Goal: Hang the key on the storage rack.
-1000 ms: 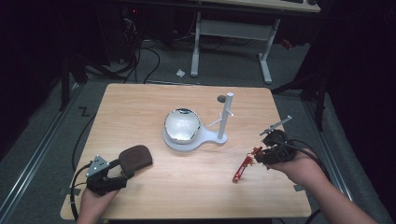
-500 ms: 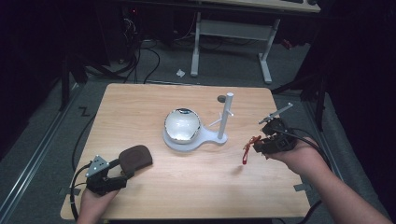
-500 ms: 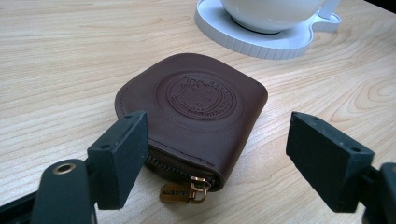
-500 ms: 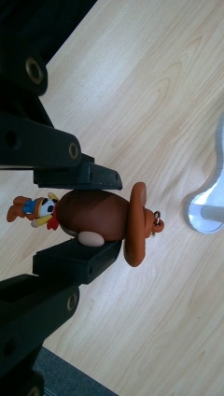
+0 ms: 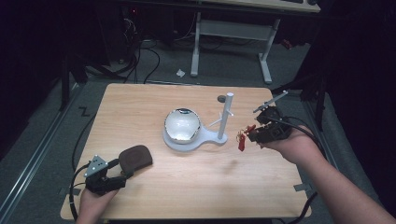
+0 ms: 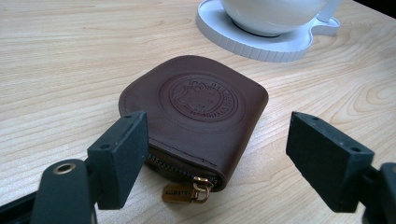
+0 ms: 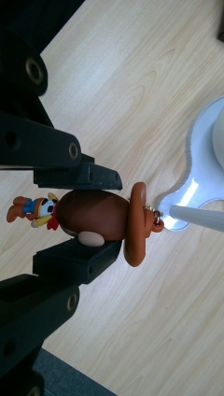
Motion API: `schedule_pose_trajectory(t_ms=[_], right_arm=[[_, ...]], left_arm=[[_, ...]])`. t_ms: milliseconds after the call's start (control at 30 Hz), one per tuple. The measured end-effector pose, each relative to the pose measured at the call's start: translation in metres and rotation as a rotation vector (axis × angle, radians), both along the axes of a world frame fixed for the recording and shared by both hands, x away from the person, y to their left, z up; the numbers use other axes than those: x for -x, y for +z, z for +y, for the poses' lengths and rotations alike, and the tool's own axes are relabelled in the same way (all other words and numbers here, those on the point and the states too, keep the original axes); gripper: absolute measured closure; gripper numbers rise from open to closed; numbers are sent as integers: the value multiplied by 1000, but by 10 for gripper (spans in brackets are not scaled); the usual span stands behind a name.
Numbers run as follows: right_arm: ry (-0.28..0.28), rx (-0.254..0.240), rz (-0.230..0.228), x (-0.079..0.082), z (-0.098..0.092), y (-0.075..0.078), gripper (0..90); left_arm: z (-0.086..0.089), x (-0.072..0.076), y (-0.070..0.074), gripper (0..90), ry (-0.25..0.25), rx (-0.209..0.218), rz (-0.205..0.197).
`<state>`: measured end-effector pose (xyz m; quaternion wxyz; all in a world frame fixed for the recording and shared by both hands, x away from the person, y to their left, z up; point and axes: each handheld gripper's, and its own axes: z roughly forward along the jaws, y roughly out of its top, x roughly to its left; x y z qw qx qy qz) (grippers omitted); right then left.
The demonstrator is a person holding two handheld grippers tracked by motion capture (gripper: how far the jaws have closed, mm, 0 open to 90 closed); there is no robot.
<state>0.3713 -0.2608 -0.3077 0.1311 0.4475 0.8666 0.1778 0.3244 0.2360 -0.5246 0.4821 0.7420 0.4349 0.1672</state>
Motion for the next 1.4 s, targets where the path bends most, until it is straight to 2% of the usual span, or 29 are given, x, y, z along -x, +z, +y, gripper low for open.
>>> schedule_pose_trajectory(t_ms=[400, 967, 1400], right_arm=[[20, 1, -31, -14, 16, 17, 662], [45, 6, -64, -24, 35, 34, 662], [15, 0, -82, -36, 28, 36, 662]], left_arm=[[1, 0, 0, 217, 0, 5, 0], [2, 0, 0, 218, -1, 12, 0], [3, 0, 0, 218, 2, 15, -1]])
